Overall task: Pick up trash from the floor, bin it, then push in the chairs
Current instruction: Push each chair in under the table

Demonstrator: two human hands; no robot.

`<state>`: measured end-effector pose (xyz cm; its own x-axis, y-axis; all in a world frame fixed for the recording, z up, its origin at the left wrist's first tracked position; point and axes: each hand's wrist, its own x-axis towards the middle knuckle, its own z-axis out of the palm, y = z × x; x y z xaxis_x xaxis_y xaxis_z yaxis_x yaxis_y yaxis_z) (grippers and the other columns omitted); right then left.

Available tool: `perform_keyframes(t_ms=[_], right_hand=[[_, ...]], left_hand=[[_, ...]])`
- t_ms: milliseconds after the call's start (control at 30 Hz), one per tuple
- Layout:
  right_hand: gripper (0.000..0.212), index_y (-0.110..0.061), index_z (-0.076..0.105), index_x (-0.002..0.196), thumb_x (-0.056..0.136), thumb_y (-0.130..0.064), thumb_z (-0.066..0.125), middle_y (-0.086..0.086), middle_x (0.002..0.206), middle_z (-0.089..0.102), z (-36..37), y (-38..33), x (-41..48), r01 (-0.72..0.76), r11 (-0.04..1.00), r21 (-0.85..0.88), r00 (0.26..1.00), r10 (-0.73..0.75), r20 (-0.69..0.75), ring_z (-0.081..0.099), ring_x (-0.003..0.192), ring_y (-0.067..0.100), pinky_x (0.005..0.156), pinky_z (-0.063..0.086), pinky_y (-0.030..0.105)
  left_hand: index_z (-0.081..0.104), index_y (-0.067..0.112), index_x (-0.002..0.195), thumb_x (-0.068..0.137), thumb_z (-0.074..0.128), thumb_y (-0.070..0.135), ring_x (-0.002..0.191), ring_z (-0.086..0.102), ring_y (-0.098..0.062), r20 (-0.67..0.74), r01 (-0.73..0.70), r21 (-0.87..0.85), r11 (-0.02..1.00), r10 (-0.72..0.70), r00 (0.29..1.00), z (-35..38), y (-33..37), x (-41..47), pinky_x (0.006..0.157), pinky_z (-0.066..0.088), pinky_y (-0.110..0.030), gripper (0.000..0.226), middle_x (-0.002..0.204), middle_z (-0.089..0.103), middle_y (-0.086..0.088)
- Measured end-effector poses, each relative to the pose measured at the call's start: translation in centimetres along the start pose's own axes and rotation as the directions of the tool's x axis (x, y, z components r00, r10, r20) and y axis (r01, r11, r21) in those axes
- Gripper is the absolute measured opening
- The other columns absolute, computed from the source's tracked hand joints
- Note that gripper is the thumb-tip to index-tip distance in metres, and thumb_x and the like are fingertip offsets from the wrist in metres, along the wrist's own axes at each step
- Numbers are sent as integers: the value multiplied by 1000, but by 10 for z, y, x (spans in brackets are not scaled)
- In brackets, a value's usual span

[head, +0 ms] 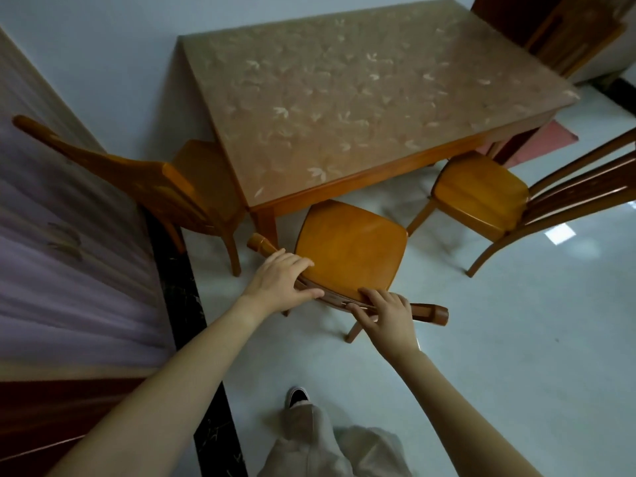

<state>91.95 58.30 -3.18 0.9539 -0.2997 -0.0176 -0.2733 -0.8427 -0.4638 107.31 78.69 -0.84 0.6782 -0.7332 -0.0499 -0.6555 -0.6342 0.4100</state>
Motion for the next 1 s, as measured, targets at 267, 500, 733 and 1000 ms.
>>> perform_keyframes(t_ms=[267, 500, 733, 1000], right_hand=[[40, -28, 72, 95, 83, -63, 57, -16, 87, 67, 12, 16, 6, -33, 968, 249, 983, 77, -167, 54, 90, 3, 96, 25, 28], [35, -30, 72, 94, 81, -60, 62, -21, 82, 65, 0, 44, 12, 7, 969, 245, 983, 38, -177, 53, 86, -1, 93, 27, 28], [39, -30, 72, 95, 80, -63, 59, -18, 82, 65, -29, 89, 21, 85, 955, 284, 991, -51, -126, 55, 89, 2, 96, 21, 18], [43, -29, 72, 96, 81, -66, 56, -19, 83, 63, -70, 165, 31, 208, 933, 293, 976, -218, 4, 54, 89, 2, 96, 25, 26]], left_hand=[[51, 29, 84, 78, 54, 70, 85, 49, -10, -126, 19, -136, 991, -36, 991, 21, -5, 15, 82, 38, -27, 42, 83, 53, 12], [46, 30, 81, 79, 53, 70, 81, 47, -9, -189, 55, -185, 981, -90, 978, 40, 17, 20, 79, 36, -24, 41, 80, 49, 13], [48, 28, 84, 81, 48, 71, 81, 47, -11, -216, 123, -159, 980, -156, 964, 59, 61, 31, 78, 36, -25, 44, 81, 49, 12], [48, 25, 83, 82, 44, 72, 79, 46, -13, -313, 253, -141, 957, -285, 906, 99, 141, 36, 82, 38, -32, 48, 80, 49, 12]])
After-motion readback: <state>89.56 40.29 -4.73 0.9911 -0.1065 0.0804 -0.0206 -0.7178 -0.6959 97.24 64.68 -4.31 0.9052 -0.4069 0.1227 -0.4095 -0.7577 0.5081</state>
